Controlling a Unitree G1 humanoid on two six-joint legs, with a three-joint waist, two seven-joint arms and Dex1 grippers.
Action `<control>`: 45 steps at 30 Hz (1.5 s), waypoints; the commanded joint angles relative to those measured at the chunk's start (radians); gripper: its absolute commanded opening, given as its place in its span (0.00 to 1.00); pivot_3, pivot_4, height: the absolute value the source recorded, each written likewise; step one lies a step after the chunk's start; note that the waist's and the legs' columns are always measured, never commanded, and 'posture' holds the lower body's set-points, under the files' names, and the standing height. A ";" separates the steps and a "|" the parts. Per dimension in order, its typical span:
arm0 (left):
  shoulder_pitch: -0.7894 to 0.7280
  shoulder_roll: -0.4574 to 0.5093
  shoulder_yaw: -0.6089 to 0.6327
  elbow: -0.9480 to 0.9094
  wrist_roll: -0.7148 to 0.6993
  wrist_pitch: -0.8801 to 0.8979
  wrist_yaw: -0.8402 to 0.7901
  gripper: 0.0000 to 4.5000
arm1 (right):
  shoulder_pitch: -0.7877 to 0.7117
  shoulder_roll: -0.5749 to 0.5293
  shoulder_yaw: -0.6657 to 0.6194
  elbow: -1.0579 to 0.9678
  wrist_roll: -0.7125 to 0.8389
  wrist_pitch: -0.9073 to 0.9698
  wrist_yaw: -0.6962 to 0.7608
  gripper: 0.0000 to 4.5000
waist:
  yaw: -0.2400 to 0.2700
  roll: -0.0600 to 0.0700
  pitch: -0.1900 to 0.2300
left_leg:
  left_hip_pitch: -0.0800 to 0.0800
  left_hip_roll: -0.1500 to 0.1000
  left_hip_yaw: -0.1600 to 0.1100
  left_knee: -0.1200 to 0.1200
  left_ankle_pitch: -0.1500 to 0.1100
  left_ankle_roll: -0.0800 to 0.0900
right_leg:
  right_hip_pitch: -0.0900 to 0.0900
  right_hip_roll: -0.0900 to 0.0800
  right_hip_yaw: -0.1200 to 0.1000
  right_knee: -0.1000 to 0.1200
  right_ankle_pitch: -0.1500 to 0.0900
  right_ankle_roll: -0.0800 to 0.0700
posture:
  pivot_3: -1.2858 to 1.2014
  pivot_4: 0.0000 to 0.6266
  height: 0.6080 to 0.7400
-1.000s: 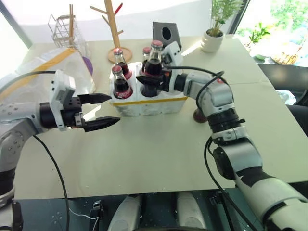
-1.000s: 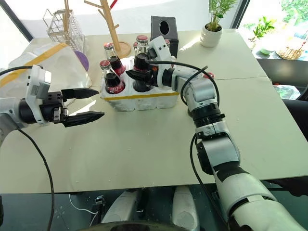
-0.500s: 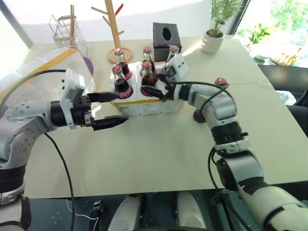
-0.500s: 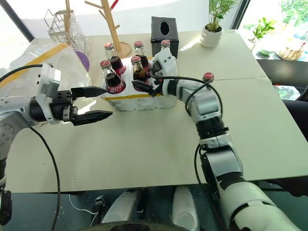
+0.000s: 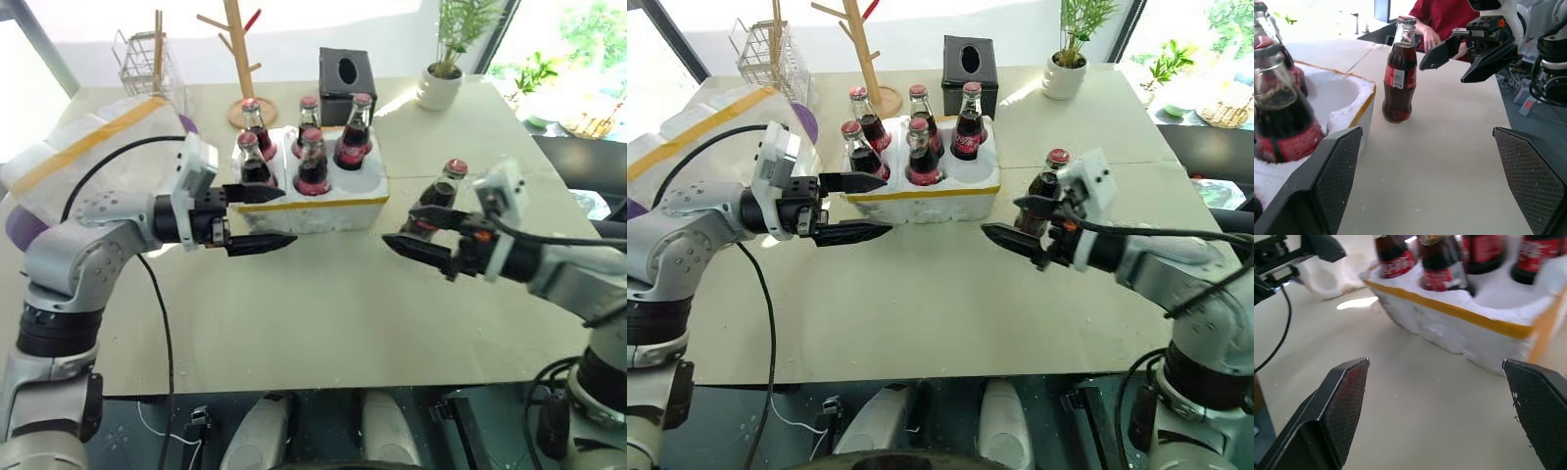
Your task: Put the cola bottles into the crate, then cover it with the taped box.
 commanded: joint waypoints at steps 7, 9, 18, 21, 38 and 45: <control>-0.051 -0.028 -0.024 0.018 0.026 -0.024 -0.047 1.00 | 0.185 -0.014 0.017 0.028 -0.190 -0.246 -0.161 0.99 | -0.004 0.000 0.000 | 0.001 0.000 0.002 0.000 0.000 -0.001 | 0.000 0.000 0.001 0.000 0.000 0.000 | 0.52 0.24 1.00; -0.052 -0.029 -0.028 0.014 0.026 -0.022 -0.051 1.00 | 0.172 0.008 0.063 0.069 -0.227 -0.315 -0.181 0.99 | -0.004 0.000 0.000 | 0.001 0.000 0.002 0.000 0.001 -0.002 | 0.000 0.000 0.001 0.000 0.000 0.000 | 0.52 0.24 1.00; -0.038 -0.022 -0.037 -0.019 0.029 -0.018 -0.060 1.00 | 0.096 0.081 0.198 0.261 -0.308 -0.525 -0.184 0.99 | -0.003 0.000 0.000 | 0.001 0.000 0.002 0.000 0.002 -0.003 | 0.000 0.000 0.001 0.000 0.000 0.000 | 0.52 0.24 1.00; -0.033 -0.014 -0.030 -0.019 0.032 -0.020 -0.065 1.00 | 0.049 0.109 0.231 0.349 -0.334 -0.583 -0.191 0.99 | -0.005 0.000 0.000 | 0.001 0.000 0.002 0.000 0.002 -0.003 | 0.000 0.000 0.001 0.000 0.000 0.000 | 0.52 0.24 1.00; -0.015 -0.015 0.004 -0.023 0.048 -0.028 -0.027 1.00 | -0.374 0.028 0.260 0.477 -0.211 -0.619 -0.043 0.62 | -0.020 0.004 0.002 | 0.000 0.001 0.004 -0.001 0.002 -0.003 | -0.003 0.001 0.002 0.001 0.000 0.000 | 0.52 0.24 1.00; -0.016 -0.020 0.010 -0.024 0.055 -0.040 -0.004 1.00 | -0.581 0.123 0.397 0.666 -0.269 -0.667 0.022 0.62 | -0.008 0.002 0.001 | 0.000 0.005 0.003 -0.001 0.002 -0.004 | -0.002 0.005 0.002 0.000 0.000 0.000 | 0.52 0.24 1.00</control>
